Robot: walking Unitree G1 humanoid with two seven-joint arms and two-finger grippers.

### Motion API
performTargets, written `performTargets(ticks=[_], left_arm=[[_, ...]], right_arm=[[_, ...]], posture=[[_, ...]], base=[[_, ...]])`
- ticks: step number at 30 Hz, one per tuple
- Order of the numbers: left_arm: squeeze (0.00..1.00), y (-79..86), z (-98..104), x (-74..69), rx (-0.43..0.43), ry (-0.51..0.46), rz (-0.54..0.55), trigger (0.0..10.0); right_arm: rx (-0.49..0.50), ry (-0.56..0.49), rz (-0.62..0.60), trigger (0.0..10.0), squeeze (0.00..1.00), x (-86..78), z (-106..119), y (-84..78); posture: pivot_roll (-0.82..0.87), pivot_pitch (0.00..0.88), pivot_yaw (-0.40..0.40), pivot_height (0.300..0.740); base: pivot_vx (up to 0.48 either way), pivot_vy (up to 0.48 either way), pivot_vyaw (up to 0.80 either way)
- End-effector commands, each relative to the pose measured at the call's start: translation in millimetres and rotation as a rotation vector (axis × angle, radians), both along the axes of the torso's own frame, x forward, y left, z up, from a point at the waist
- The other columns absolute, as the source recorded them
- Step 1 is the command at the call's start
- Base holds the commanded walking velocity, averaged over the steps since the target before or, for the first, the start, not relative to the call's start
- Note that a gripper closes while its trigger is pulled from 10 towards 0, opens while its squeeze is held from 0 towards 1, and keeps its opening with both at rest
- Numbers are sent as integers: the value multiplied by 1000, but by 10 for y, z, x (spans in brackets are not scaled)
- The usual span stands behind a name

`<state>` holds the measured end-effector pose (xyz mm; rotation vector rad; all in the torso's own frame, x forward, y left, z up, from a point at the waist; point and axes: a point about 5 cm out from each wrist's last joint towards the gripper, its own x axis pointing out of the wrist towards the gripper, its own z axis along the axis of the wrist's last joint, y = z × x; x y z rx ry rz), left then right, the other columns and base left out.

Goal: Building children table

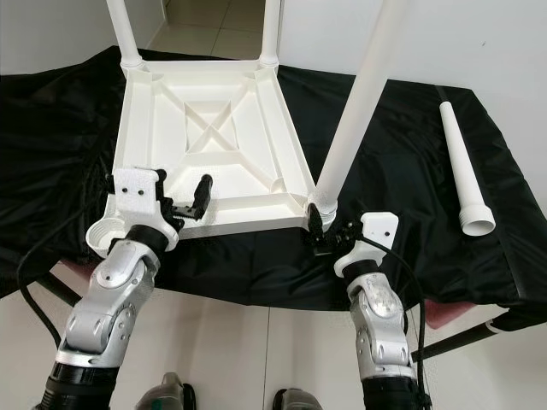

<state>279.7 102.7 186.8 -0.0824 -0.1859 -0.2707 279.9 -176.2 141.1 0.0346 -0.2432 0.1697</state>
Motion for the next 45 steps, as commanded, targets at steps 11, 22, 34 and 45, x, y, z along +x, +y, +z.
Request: performTargets(ticks=[11, 22, 34, 45], left_arm=[[0, -27, 86, 32, 38, -28, -27, 10000], [0, -80, 107, 23, 37, -29, -43, 10000], [0, -95, 93, -8, 42, -19, -48, 10000], [0, -64, 26, -27, 65, -3, -33, 10000]], right_arm=[[-9, -18, 44, 10000, 0, 270, 129, -57], [26, -29, 21, 10000, 0, 649, 250, -101], [23, -34, -61, 10000, 0, 866, 360, -330], [41, -82, -26, 10000, 0, 520, 190, -193]], posture=[[42, 73, -22, 740], [55, 81, -27, 740], [67, 86, -26, 740], [64, 90, -45, 740]], base=[[0, 0, 0], [0, 0, 0], [0, 0, 0], [0, 0, 0]])
